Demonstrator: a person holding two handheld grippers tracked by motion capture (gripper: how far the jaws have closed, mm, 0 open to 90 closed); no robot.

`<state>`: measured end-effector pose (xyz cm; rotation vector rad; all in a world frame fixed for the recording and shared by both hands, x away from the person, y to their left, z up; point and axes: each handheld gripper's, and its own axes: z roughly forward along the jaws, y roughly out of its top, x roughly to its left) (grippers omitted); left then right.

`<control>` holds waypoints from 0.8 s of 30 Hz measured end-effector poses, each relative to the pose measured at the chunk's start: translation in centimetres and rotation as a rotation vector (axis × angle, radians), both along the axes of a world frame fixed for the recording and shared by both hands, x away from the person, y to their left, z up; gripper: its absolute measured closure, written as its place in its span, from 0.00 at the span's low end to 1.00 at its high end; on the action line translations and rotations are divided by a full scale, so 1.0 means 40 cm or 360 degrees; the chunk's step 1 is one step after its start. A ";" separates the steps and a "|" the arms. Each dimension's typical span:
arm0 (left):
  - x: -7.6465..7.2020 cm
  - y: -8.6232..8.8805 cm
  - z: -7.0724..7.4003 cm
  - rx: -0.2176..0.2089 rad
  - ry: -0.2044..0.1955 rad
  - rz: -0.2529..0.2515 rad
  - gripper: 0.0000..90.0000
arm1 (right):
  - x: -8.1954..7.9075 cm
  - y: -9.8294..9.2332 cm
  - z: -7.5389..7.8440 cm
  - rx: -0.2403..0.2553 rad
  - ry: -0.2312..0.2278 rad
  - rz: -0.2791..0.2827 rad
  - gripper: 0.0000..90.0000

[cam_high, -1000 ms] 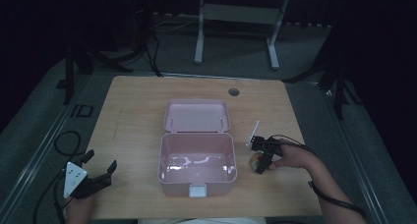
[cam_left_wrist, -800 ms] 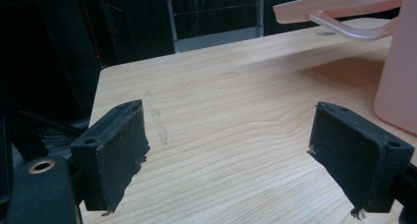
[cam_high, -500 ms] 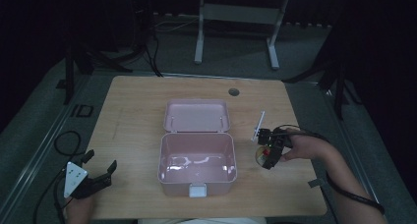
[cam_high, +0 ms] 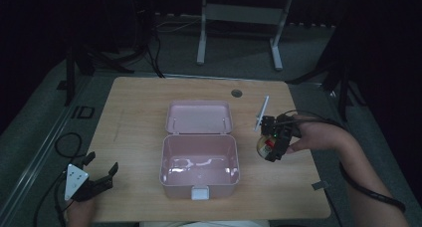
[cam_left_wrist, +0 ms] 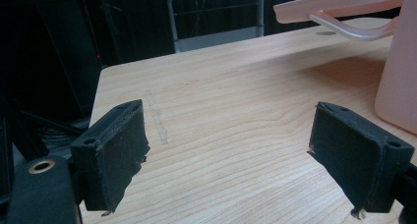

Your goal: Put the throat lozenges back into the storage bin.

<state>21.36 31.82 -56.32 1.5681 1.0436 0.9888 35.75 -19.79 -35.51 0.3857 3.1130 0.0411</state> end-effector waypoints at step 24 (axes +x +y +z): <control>-0.001 0.001 0.000 -0.0006 -0.0008 -0.0002 0.16 | -0.037 0.258 -0.017 0.0038 0.0106 0.0286 0.22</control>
